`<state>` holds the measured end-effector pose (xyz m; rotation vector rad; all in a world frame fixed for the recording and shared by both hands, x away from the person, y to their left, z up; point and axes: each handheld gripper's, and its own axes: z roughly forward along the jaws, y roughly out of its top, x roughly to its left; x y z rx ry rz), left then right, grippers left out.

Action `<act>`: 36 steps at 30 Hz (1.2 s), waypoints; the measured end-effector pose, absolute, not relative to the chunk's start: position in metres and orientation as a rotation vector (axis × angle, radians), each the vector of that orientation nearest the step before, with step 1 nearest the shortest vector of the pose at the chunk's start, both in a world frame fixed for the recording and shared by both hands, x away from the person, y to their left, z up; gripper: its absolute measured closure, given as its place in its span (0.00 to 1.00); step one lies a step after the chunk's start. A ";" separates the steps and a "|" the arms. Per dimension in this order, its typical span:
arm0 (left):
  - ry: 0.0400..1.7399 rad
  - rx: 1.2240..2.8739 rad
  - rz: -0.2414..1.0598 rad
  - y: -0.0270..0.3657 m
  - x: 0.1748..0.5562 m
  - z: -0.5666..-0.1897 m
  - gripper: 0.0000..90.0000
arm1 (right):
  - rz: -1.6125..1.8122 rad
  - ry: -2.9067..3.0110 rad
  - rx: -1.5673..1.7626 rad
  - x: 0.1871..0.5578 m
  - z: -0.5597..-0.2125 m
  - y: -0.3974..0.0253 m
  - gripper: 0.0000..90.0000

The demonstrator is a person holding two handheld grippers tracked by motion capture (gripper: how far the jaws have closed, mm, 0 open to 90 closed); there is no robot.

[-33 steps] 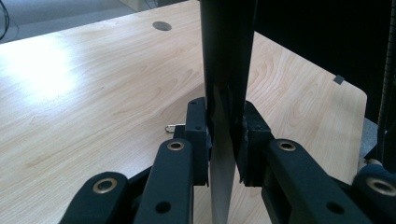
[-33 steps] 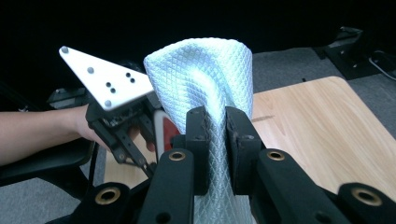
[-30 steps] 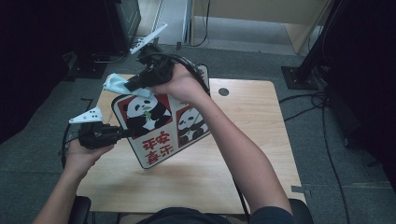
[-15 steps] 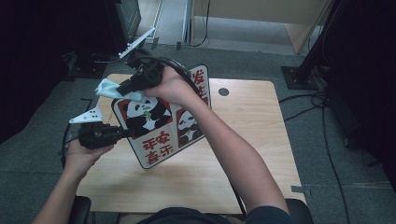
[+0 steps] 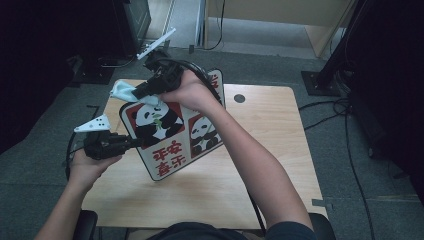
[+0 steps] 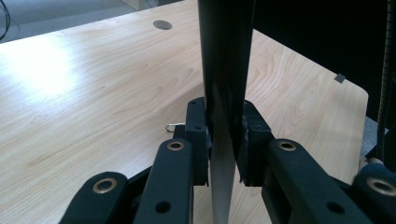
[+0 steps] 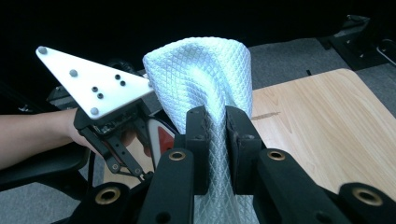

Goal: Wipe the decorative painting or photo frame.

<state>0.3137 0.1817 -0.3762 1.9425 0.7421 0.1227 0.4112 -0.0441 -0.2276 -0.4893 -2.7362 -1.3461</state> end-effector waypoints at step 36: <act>0.740 1.940 0.112 0.182 0.314 -0.377 0.87 | -1.363 -2.746 -0.639 0.427 -0.227 -0.090 0.90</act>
